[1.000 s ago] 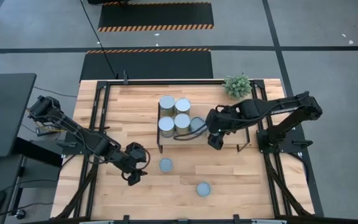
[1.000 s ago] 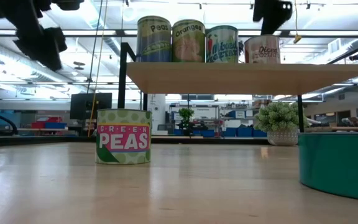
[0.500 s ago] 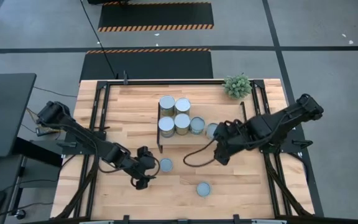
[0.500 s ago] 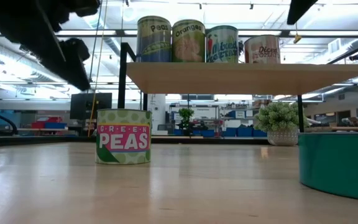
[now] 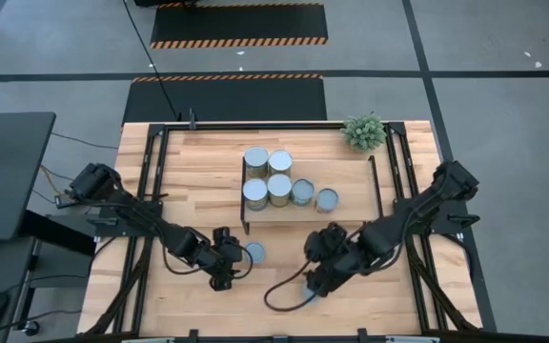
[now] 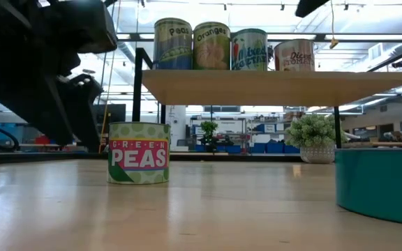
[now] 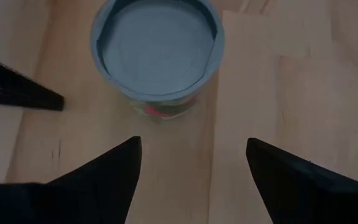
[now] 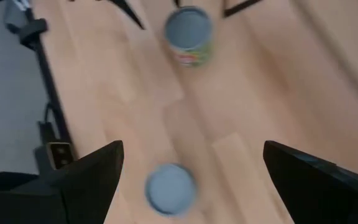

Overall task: Pick and place cans onto a shelf
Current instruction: Put the canned green peas on the shelf

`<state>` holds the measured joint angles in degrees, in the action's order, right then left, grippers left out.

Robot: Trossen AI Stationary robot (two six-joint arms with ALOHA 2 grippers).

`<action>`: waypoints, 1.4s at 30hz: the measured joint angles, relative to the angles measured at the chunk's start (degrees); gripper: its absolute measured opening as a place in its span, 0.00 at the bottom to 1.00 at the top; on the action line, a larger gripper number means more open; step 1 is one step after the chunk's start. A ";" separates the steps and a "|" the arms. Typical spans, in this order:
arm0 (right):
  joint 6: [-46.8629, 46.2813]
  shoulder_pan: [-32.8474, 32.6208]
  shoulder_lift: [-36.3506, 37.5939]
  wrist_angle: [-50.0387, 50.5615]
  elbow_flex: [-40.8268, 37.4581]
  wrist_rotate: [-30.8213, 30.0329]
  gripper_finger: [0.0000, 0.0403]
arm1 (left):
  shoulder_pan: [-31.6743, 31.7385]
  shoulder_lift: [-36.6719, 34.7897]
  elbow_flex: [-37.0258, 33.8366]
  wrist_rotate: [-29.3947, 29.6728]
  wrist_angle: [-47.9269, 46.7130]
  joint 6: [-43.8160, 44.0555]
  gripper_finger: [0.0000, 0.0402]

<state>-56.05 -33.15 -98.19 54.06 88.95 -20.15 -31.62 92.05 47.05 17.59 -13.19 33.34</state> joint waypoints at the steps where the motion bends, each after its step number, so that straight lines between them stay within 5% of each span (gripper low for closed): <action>1: 0.08 0.00 -0.83 -1.53 0.00 0.45 0.98 | 0.00 0.00 0.00 0.00 -0.03 0.52 0.74; 10: 0.10 0.02 -5.77 -6.39 2.39 3.64 0.92 | -1.56 -1.05 2.12 -0.24 2.16 -2.52 0.71; 20: 0.23 -0.09 -4.70 -2.28 6.00 -1.91 0.87 | 0.52 0.76 5.20 4.37 4.15 -13.50 0.63; 42: -0.80 -0.09 -4.79 -2.34 6.04 0.35 0.87 | 5.71 4.39 5.18 -15.96 9.39 -17.13 0.53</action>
<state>-56.85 -33.23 -102.98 51.72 94.99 -19.80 -25.91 96.44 52.23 1.63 -3.79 16.20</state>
